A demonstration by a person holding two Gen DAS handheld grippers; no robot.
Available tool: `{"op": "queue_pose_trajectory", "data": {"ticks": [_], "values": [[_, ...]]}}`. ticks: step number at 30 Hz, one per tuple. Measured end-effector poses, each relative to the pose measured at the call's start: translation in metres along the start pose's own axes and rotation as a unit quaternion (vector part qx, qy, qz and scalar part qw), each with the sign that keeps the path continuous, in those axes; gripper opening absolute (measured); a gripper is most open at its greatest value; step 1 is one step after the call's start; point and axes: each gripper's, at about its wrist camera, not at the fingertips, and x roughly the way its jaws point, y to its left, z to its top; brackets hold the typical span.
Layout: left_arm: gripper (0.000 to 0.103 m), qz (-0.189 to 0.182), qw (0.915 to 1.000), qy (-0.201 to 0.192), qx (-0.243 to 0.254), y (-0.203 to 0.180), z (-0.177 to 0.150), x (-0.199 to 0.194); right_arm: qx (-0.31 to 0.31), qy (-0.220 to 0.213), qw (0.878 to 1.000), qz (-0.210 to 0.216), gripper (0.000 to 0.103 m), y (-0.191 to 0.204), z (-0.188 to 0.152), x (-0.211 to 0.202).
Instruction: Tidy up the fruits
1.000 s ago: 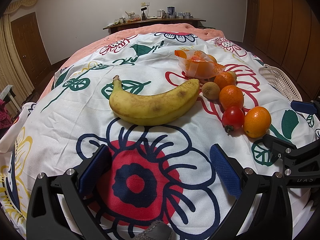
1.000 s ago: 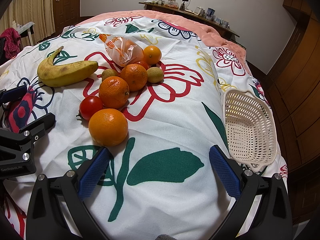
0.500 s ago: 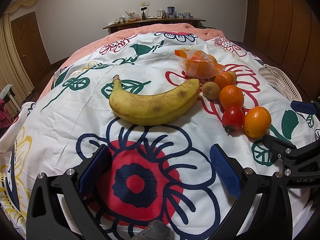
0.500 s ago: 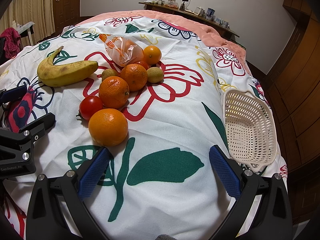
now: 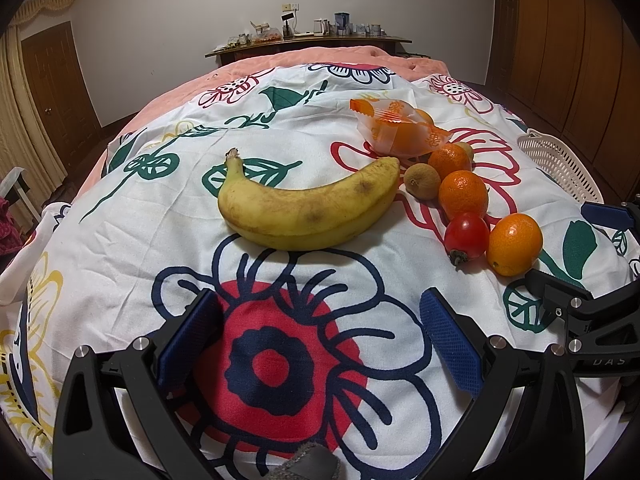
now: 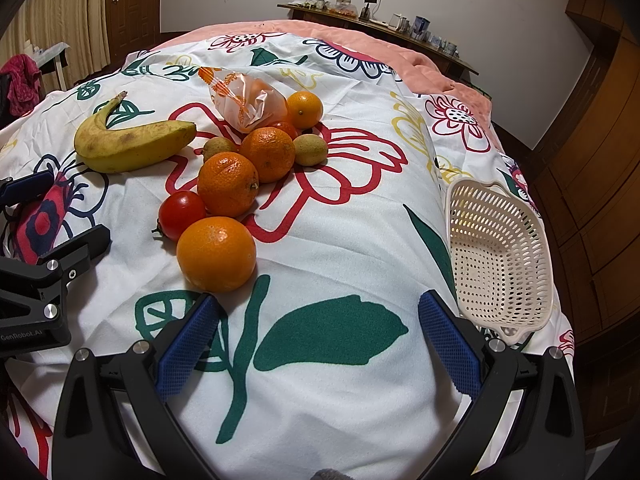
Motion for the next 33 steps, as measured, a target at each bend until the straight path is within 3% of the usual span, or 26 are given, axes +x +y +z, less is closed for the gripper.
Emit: {"op": "queue_pose_trajectory", "data": {"ticks": [11, 17, 20, 28, 33], "values": [[0.101, -0.001, 1.0, 0.0, -0.001, 0.0, 0.0, 0.0, -0.006, 0.004, 1.0, -0.006, 0.098, 0.002, 0.0, 0.0], [0.101, -0.023, 0.9995, -0.013, -0.016, 0.01, 0.0, -0.009, 0.005, 0.008, 1.0, 0.002, 0.098, 0.0, 0.002, -0.003], [0.101, -0.041, 0.9981, -0.032, -0.034, 0.019, -0.001, -0.018, 0.022, -0.001, 0.999, 0.033, 0.098, -0.012, 0.001, -0.012], [0.101, -0.013, 0.9968, -0.061, -0.05, 0.036, 0.013, -0.034, 0.052, -0.026, 0.983, 0.175, 0.098, -0.028, 0.021, -0.025], [0.101, -0.005, 0.9966, -0.061, -0.056, 0.043, 0.015, -0.037, 0.054, 0.003, 0.977, 0.205, 0.076, -0.021, 0.027, -0.005]]}}
